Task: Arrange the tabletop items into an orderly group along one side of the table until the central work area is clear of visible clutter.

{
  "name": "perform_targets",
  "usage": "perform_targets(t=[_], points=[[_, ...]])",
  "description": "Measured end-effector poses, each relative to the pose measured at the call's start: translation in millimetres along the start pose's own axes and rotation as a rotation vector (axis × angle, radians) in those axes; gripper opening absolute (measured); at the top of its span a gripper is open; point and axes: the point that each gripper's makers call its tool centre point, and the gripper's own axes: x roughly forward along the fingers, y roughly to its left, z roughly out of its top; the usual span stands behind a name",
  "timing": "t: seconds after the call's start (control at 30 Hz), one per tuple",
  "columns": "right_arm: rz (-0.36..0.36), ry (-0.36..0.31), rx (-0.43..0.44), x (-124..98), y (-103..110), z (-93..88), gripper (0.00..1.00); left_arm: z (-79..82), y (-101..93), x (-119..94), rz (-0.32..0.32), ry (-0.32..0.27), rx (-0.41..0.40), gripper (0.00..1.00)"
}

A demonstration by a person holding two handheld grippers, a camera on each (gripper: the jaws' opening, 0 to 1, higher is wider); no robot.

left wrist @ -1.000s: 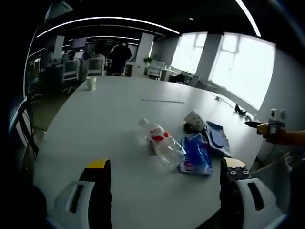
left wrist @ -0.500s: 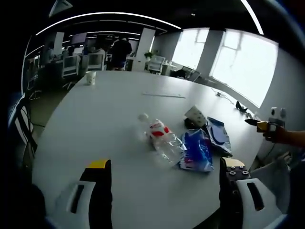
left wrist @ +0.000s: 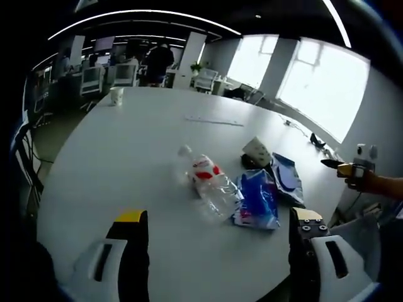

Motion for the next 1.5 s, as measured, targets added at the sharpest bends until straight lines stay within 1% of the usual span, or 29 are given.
perform_targets(t=[0.1,0.17,0.4,0.6,0.73,0.9,1.03,1.23,1.33,1.5], points=[[0.0,0.005,0.003,1,1,-1.0,0.77,1.9,-1.1,3,-0.002,0.002,-0.001,0.91],[-0.003,0.021,0.003,1,0,-3.9,0.76,2.8,-1.2,4,-0.003,0.003,-0.004,0.91],[-0.007,0.04,0.008,2,1,-6.4,0.75,6.4,-1.8,15,-0.001,0.007,-0.029,0.89],[-0.003,0.057,-0.001,3,4,-7.7,0.74,11.3,-1.7,28,-0.001,0.002,-0.067,0.88],[-0.001,0.072,-0.009,4,6,-8.8,0.74,11.1,-0.5,32,0.004,0.01,-0.078,0.87],[-0.003,0.085,-0.011,9,6,-9.2,0.74,11.9,3.3,38,0.019,0.015,-0.105,0.87],[-0.004,0.098,-0.009,14,8,-12.0,0.74,12.4,1.7,44,0.018,0.008,-0.131,0.87],[0.01,0.129,-0.017,21,13,-19.1,0.74,9.4,-4.1,52,0.007,0.025,-0.122,0.87],[0.014,0.14,-0.019,24,13,-20.4,0.74,11.7,-4.4,55,0.002,0.026,-0.128,0.87],[0.013,0.149,-0.02,28,10,-20.4,0.74,17.5,-0.4,59,0.012,0.025,-0.136,0.86]])
